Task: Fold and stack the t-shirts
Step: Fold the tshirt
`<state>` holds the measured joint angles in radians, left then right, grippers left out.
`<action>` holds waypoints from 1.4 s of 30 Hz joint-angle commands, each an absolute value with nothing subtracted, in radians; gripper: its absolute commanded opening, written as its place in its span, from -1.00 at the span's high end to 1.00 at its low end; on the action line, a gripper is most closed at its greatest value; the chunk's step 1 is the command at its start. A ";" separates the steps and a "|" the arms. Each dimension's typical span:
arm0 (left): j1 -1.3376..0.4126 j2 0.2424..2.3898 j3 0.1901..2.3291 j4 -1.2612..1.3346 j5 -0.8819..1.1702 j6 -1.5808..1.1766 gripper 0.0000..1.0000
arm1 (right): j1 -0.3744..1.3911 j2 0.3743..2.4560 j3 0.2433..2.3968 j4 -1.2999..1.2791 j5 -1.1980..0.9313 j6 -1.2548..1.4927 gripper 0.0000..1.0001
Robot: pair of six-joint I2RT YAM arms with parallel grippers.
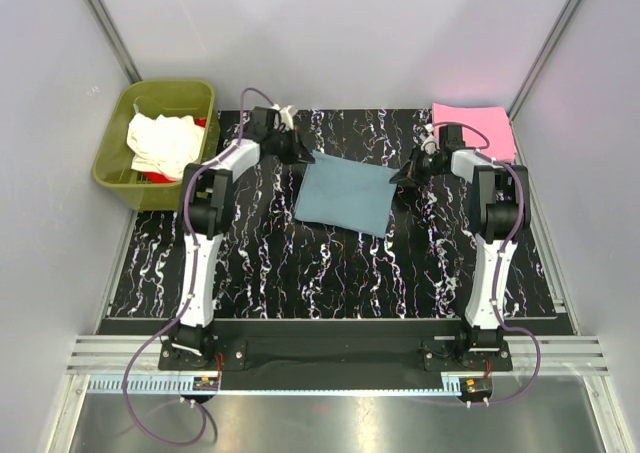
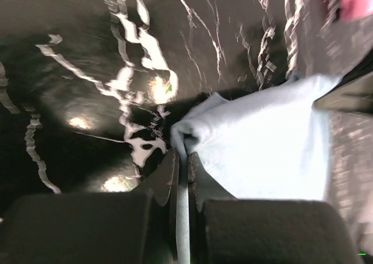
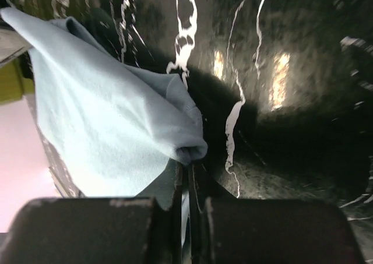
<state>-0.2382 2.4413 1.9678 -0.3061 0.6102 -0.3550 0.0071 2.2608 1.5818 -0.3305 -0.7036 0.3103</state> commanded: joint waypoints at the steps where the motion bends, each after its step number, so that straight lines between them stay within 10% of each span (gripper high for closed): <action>1: -0.144 2.405 1.890 -0.045 0.725 -0.612 1.00 | -0.029 2.254 1.586 -0.256 -0.724 0.330 1.00; 10: -0.130 2.457 1.917 -0.067 0.736 -0.636 1.00 | -0.026 2.284 1.647 -0.112 -0.858 0.443 0.92; 23: -0.111 2.389 1.924 -0.109 0.726 -0.604 -0.15 | -0.026 2.307 1.763 -0.376 -0.724 0.341 -0.44; 42: -0.313 1.946 1.350 -0.115 0.503 -0.551 -0.22 | -0.005 2.471 2.031 -0.523 -0.726 0.232 -1.00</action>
